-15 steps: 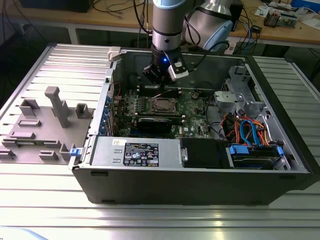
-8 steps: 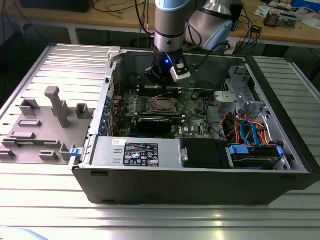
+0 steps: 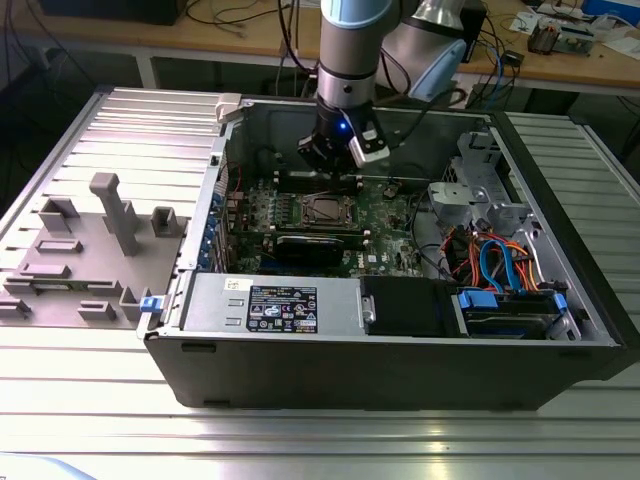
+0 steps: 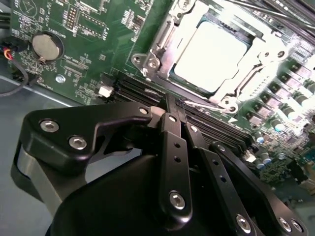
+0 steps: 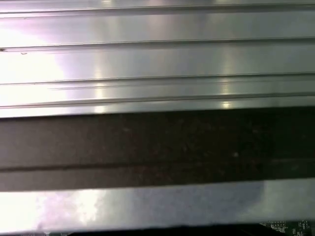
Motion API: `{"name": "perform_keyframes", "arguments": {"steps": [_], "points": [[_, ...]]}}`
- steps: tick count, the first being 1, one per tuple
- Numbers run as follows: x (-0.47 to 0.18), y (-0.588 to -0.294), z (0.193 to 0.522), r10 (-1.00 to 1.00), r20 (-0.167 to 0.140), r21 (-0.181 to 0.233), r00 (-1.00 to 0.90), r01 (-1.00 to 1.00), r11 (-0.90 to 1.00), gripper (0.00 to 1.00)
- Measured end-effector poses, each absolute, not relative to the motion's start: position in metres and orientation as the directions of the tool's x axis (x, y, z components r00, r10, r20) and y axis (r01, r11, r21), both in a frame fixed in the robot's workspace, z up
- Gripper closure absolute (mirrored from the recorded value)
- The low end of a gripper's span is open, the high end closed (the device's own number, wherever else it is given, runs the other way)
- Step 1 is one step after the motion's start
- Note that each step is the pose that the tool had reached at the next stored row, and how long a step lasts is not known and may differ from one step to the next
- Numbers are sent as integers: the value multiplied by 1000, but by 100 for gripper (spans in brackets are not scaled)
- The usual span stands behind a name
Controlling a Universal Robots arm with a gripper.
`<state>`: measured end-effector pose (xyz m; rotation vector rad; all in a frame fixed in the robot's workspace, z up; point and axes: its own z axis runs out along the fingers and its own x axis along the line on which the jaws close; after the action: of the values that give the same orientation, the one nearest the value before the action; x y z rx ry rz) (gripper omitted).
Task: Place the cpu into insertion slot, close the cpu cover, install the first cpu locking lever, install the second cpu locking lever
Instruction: 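Install the first cpu locking lever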
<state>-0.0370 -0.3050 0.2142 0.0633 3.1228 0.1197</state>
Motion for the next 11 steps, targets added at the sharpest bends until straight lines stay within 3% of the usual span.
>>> {"name": "perform_keyframes", "arguments": {"steps": [11], "points": [[-33,-305,206,41,-14,77,-999,40,996,89]]}}
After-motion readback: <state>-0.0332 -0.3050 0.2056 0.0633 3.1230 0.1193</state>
